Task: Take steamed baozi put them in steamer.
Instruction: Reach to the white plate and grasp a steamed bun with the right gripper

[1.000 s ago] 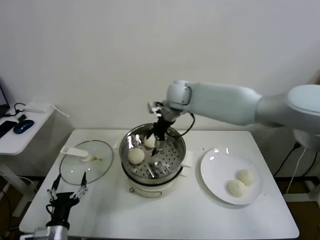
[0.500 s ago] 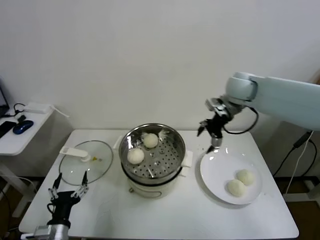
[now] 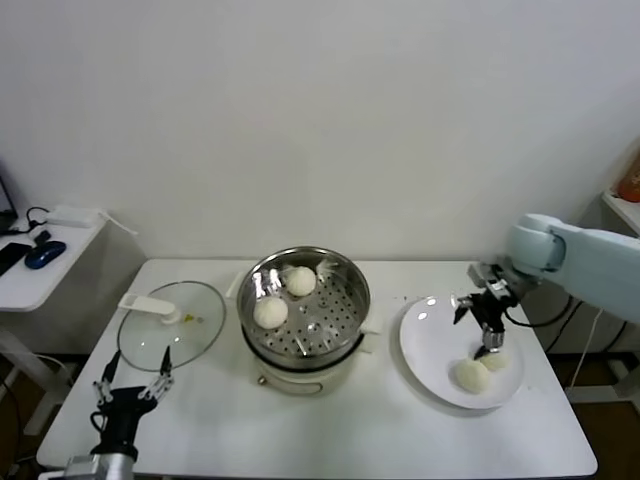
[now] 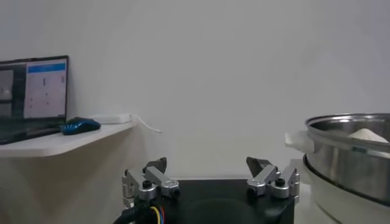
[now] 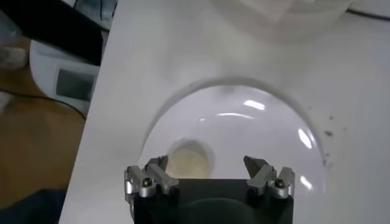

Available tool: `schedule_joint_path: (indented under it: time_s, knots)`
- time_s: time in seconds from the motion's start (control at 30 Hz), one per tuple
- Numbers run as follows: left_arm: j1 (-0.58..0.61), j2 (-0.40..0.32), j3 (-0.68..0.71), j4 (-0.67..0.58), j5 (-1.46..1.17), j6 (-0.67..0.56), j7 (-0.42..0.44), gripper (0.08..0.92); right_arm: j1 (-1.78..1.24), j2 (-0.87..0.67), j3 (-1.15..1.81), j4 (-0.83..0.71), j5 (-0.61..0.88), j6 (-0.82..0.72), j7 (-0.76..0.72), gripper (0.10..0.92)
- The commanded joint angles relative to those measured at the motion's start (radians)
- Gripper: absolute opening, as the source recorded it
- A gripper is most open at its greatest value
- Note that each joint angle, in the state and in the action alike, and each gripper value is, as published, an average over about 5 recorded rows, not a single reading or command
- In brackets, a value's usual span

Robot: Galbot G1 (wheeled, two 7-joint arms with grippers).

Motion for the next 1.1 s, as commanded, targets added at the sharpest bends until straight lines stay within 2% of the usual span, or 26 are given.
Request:
schedule_joint_path:
  time_s: [0.03,0.47,1.1]
  knots:
    - [0.005,0.000,-0.003,0.003,-0.001,-0.001,0.000,0.823,-0.198,-0.039,0.103,-0.030,-0.161,0.017,0.006,0.823]
    - [0.006,0.001,-0.003,0.003,-0.008,0.000,0.000,0.823,-0.288,0.008,0.186,-0.104,-0.193,0.023,0.038,0.823]
    - [0.011,0.009,-0.006,0.013,-0.048,0.006,-0.002,0.823,-0.324,0.043,0.199,-0.125,-0.208,0.021,0.058,0.823]
